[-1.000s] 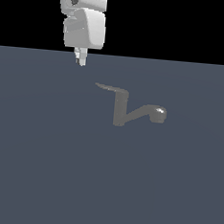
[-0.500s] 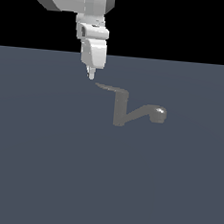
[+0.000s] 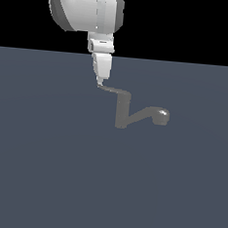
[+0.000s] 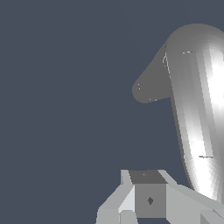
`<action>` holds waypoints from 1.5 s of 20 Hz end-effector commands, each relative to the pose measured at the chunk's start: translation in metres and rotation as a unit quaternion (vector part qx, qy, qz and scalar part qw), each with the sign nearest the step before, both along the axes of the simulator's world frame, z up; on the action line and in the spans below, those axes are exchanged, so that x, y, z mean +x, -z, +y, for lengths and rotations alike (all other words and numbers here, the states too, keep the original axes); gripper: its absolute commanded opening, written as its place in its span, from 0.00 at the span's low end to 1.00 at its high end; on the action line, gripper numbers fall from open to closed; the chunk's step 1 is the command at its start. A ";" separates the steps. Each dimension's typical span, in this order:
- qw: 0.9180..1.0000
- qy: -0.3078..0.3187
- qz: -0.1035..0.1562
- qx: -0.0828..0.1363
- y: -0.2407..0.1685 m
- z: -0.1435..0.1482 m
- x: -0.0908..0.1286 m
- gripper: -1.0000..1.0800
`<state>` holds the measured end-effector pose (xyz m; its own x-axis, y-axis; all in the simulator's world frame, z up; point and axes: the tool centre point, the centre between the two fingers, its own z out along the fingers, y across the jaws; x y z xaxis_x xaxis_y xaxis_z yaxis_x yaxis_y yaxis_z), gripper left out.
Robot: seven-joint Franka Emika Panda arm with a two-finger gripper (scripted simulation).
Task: Turn on the faucet by rotating a designated handle.
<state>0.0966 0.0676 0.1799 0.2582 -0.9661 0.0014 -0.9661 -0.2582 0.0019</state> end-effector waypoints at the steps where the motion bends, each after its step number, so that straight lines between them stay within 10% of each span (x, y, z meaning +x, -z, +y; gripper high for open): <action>1: 1.000 0.011 -0.001 0.000 0.004 -0.003 0.006 0.00; 30: 1.000 0.019 -0.001 0.001 0.007 -0.009 -0.041 0.00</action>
<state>0.0619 0.0594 0.1730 0.2210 -0.9753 0.0003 -0.9753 -0.2210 -0.0043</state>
